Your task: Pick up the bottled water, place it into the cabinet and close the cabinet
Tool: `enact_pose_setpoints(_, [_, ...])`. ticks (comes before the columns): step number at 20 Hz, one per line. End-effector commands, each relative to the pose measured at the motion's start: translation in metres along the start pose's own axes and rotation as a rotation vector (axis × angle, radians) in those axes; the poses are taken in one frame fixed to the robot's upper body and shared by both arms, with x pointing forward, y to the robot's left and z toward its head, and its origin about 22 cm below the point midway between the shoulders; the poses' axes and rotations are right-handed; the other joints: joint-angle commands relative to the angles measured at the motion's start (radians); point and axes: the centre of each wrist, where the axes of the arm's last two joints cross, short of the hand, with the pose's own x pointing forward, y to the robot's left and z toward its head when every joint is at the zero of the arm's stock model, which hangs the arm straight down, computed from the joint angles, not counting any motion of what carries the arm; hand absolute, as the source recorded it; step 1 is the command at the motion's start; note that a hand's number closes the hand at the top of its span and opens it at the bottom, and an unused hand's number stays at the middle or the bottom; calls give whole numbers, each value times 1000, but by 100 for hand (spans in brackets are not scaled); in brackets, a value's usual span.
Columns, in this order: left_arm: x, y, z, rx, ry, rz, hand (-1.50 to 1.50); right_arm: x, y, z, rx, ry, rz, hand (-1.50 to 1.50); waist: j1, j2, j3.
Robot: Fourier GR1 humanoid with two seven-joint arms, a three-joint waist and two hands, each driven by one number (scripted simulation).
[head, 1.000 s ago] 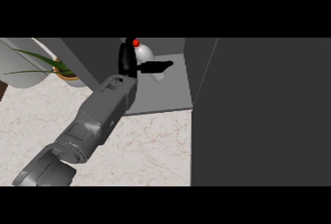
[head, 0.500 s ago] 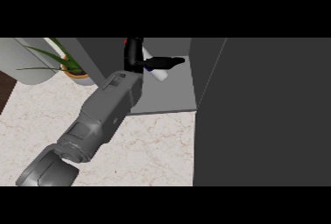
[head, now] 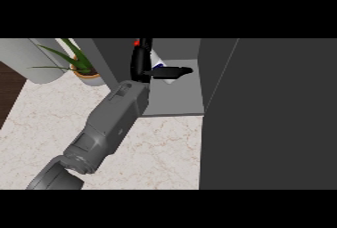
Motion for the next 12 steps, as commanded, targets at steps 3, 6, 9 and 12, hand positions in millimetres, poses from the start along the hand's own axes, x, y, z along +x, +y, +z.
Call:
enact_pose_setpoints(3, [-22,6,34,-56,39,90,-150,18,0,-5,-4,-22,12,-150,22,-8,0])
enact_pose_setpoints(6, [-15,-8,49,-118,35,157,-150,16,11,-8,-11,-33,-11,-150,14,-12,0])
enact_pose_setpoints(9, [-19,-4,66,-178,26,234,-150,21,14,-10,-34,-22,2,-150,44,-13,0])
enact_pose_setpoints(12, [-15,-13,90,-199,15,312,-150,31,14,-7,-27,-40,2,-150,35,-14,0])
